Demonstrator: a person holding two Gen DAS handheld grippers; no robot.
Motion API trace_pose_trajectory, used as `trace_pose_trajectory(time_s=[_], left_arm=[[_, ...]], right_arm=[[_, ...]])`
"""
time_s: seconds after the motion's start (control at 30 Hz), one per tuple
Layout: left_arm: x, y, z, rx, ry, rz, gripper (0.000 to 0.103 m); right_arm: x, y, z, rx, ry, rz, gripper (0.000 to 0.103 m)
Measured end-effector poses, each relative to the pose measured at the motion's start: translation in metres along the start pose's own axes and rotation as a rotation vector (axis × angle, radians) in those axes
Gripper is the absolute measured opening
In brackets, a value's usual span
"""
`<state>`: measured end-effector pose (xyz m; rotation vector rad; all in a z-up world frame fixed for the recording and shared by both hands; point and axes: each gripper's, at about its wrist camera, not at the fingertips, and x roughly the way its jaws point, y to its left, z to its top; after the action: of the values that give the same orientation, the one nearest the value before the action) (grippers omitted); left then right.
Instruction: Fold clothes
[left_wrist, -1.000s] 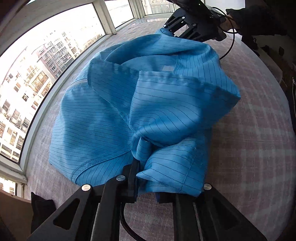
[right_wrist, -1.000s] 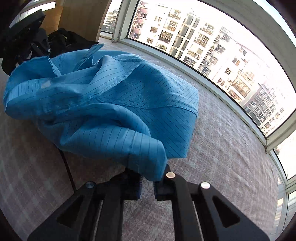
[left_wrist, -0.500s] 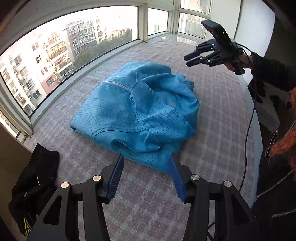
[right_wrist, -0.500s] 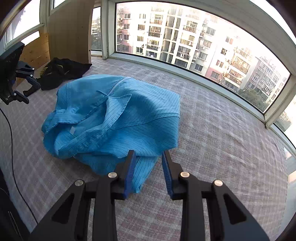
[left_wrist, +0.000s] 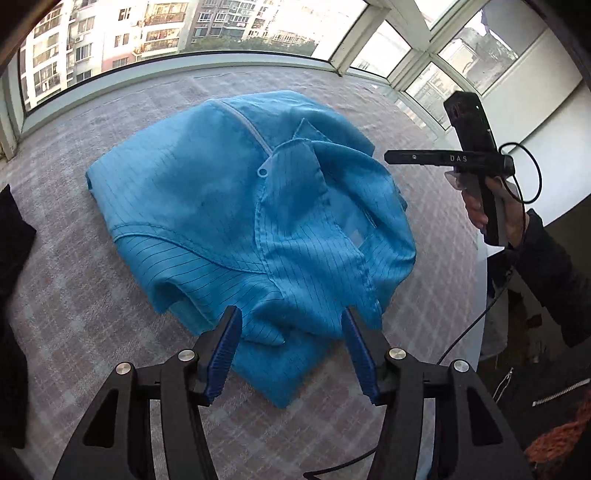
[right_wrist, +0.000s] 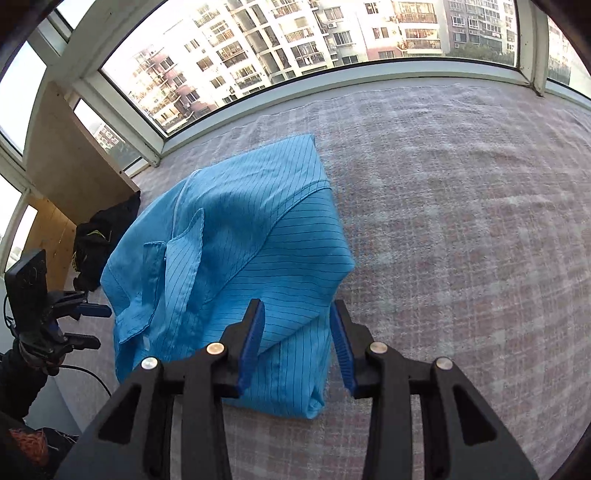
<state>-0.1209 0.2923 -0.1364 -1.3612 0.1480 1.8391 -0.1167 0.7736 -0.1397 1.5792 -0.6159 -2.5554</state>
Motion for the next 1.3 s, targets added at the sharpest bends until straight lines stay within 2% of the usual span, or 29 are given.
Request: trace_pose_trajectory(time_s=[0.07,0.13,0.2,0.27,0.33,0.4,0.43,0.5,0.53,0.57,0.6,0.63,0.67,0.73,0.83,0.97,1.0,1.03,1.07,1.1,1.17,1.2,1.23,1.3], left_arm=[[0.014,-0.007,0.005,0.005,0.038,0.03,0.058],[0.03,-0.006,0.01,-0.024,0.091,0.045,0.058],[0.043,-0.008,0.011,0.015,0.137,0.107,0.055],[0.045,-0.011,0.008,0.062,0.152,0.158,0.046],[0.038,-0.011,0.003,0.076,0.158,0.184,0.045],[0.026,-0.011,-0.003,0.055,0.146,0.192,0.042],[0.018,-0.011,-0.006,0.038,0.13,0.18,0.042],[0.001,-0.019,-0.011,0.011,0.076,0.157,0.043],[-0.006,-0.027,-0.012,0.015,0.049,0.156,0.045],[-0.011,-0.036,-0.013,0.027,0.023,0.156,0.045],[-0.014,-0.046,-0.015,0.041,0.004,0.157,0.047],[-0.012,-0.055,-0.015,0.058,-0.002,0.162,0.051],[-0.008,-0.065,-0.015,0.077,0.001,0.17,0.052],[0.003,-0.076,-0.011,0.099,0.008,0.204,0.052],[0.021,-0.089,-0.005,0.124,0.021,0.264,0.053],[0.041,-0.098,0.0,0.14,0.059,0.316,0.053],[0.041,-0.095,-0.001,0.136,0.069,0.313,0.053],[0.039,-0.093,-0.002,0.129,0.07,0.306,0.053],[0.037,-0.092,-0.003,0.118,0.064,0.295,0.053],[0.034,-0.09,-0.003,0.108,0.058,0.283,0.053],[0.029,-0.087,-0.004,0.088,0.046,0.266,0.053],[0.027,-0.086,-0.004,0.08,0.04,0.266,0.05],[0.024,-0.086,-0.004,0.075,0.039,0.267,0.045],[0.021,-0.085,-0.004,0.073,0.042,0.271,0.042]], right_arm=[[0.016,0.006,0.005,-0.005,0.044,-0.016,0.041],[0.03,0.017,0.004,-0.068,0.087,-0.039,0.039],[0.043,0.029,0.002,-0.136,0.129,-0.05,0.004],[0.045,0.037,-0.005,-0.191,0.165,-0.049,0.003],[0.042,0.042,-0.015,-0.244,0.207,-0.054,0.003],[0.036,0.045,-0.029,-0.292,0.256,-0.087,0.003],[0.032,0.045,-0.034,-0.318,0.259,-0.13,0.003],[0.019,0.046,-0.039,-0.354,0.206,-0.252,0.004],[0.01,0.049,-0.037,-0.336,0.163,-0.275,0.009],[0.0,0.051,-0.036,-0.317,0.121,-0.298,0.021],[-0.008,0.055,-0.035,-0.299,0.089,-0.27,0.03],[-0.013,0.062,-0.033,-0.283,0.078,-0.178,0.055],[-0.013,0.07,-0.032,-0.274,0.08,-0.099,0.067],[-0.005,0.084,-0.032,-0.286,0.093,-0.052,0.067],[0.016,0.104,-0.031,-0.366,0.115,-0.111,0.067],[0.04,0.103,-0.035,-0.341,0.19,-0.087,0.065],[0.041,0.1,-0.035,-0.321,0.198,-0.065,0.06],[0.04,0.098,-0.035,-0.308,0.2,-0.044,0.046],[0.038,0.095,-0.035,-0.3,0.204,-0.03,0.038],[0.035,0.094,-0.035,-0.296,0.201,-0.026,0.036],[0.027,0.093,-0.034,-0.301,0.182,-0.036,0.036],[0.024,0.094,-0.033,-0.308,0.174,-0.044,0.036],[0.021,0.097,-0.032,-0.319,0.169,-0.055,0.039],[0.018,0.102,-0.029,-0.328,0.16,-0.066,0.048]])
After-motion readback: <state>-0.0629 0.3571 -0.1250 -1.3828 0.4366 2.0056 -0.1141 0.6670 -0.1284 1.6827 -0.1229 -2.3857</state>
